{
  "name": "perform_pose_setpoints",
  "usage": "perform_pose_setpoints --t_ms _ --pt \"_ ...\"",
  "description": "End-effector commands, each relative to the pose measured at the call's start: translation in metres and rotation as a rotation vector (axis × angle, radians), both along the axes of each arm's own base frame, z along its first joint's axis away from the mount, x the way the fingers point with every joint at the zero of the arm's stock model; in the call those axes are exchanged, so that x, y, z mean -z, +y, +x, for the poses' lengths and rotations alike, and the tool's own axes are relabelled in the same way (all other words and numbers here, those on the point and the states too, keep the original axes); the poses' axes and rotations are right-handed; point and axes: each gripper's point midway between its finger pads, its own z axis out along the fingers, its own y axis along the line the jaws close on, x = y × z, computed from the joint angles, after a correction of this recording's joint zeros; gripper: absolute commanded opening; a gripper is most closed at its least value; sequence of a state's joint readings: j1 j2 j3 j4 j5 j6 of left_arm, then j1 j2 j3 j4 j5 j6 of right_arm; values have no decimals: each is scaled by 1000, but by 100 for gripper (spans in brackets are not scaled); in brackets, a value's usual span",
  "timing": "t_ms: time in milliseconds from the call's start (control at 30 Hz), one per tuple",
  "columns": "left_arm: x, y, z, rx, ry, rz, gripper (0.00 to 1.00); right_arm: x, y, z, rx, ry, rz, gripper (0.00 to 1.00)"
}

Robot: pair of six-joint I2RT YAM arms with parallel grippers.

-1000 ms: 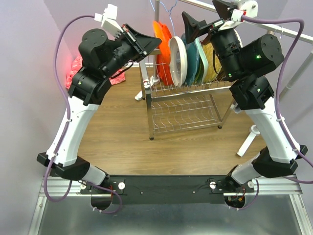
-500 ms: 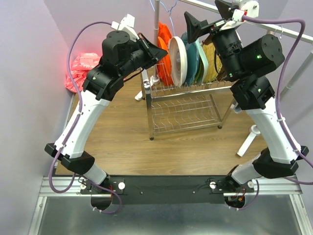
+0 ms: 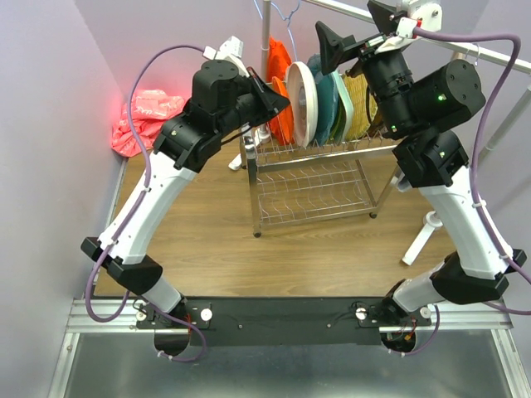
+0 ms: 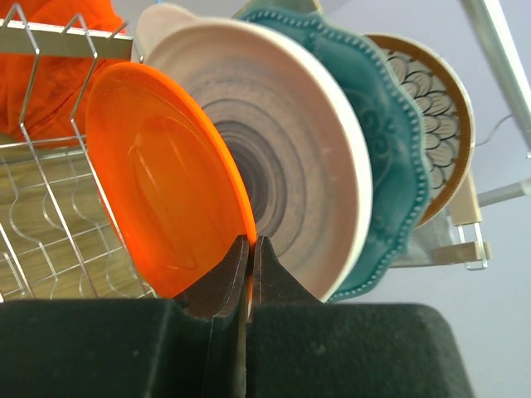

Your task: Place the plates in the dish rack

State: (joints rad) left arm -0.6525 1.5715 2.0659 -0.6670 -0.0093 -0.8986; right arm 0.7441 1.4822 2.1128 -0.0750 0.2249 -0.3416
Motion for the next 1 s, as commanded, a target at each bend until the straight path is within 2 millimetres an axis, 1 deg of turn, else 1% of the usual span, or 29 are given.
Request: perform_pose_setpoints --t_ms 0,67,167,200,267,367,400,467,500,533,600,633,767,800,867,933,967 --pt "10 0 6 -24 -11 48 0 -7 -13 -6 20 -16 28 100" --pt "16 -2 6 -16 -1 61 0 -7 -14 -6 20 -14 29 100" --pt "20 -6 7 -1 3 71 6 -6 -14 -6 18 -12 27 100" --pt "20 -6 7 -1 1 72 10 -6 -15 -6 20 -13 28 100" --pt "16 -5 7 -3 -10 71 14 -6 -15 -6 18 -14 28 100" --pt "10 -3 5 -3 -27 71 23 -5 -14 -5 20 -11 25 100" --pt "8 -2 5 -4 -33 71 30 -5 -16 -5 22 -11 27 100" --pt "4 0 4 -7 -44 66 32 -5 -15 -5 19 -10 25 100" --pt "-1 2 2 -10 -54 59 34 -6 -16 -6 18 -14 26 100" --pt "-2 3 2 -14 -59 62 40 -6 -16 -6 19 -14 29 100" --pt "-13 8 -2 -21 -84 47 41 -5 -15 -5 18 -12 26 100" --pt "-16 9 -4 -22 -94 45 46 -5 -15 -5 21 -12 23 100" --pt "-37 18 -12 -31 -147 23 50 -4 -17 -3 30 -13 16 100" --pt "-45 23 -16 -36 -168 15 50 -5 -18 -4 32 -17 13 100" --pt "-53 31 -19 -56 -200 21 50 -1 -19 -2 46 -14 -1 100" --pt "-66 45 -26 -81 -259 29 52 0 -24 -4 61 -15 -10 100" --pt "-63 50 -26 -95 -264 41 53 8 -25 0 76 2 -17 100"
